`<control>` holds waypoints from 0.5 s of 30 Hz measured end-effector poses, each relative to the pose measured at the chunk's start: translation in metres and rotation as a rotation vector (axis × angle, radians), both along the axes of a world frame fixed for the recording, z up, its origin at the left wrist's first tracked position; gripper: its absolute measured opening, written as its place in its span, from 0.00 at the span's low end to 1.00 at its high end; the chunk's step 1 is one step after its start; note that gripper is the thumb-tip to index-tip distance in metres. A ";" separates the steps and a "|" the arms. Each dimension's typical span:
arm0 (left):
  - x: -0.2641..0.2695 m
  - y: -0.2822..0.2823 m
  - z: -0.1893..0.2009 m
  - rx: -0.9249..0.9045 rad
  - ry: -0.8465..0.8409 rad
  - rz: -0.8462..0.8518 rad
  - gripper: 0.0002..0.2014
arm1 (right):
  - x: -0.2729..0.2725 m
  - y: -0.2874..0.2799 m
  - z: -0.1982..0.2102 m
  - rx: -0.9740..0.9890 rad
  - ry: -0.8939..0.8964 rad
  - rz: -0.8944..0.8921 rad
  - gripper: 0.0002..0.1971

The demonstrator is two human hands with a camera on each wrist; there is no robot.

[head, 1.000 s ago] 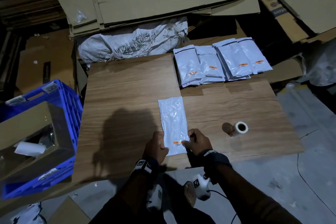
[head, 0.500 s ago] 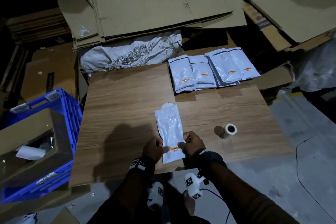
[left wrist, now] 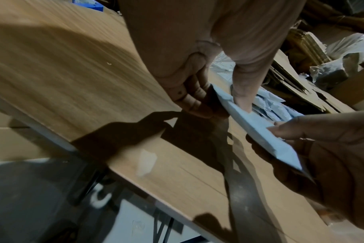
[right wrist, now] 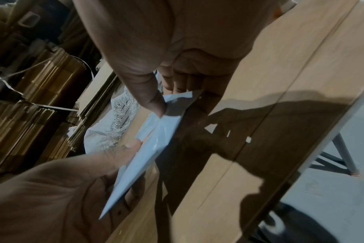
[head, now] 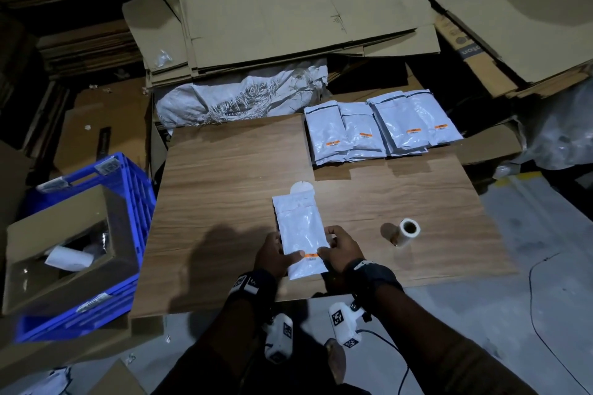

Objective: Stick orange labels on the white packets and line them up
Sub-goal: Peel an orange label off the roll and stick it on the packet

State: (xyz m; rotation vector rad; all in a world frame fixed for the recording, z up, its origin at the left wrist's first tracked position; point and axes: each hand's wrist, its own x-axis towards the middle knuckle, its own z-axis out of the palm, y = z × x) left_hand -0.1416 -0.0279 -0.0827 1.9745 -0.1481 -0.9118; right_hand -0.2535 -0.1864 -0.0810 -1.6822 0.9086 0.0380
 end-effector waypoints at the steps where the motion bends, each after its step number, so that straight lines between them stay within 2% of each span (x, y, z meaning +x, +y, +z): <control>1: 0.002 0.000 0.002 -0.025 -0.008 0.007 0.44 | 0.002 0.001 0.001 0.004 -0.020 -0.012 0.15; 8: 0.030 -0.003 0.037 -0.150 -0.067 -0.012 0.42 | 0.023 -0.004 0.021 0.030 -0.156 -0.078 0.21; 12: 0.056 -0.007 0.050 -0.206 -0.129 -0.066 0.31 | 0.044 -0.015 0.044 -0.014 -0.183 -0.063 0.23; 15: 0.081 -0.016 0.062 -0.247 -0.151 -0.113 0.27 | 0.062 -0.025 0.067 -0.090 -0.197 -0.057 0.24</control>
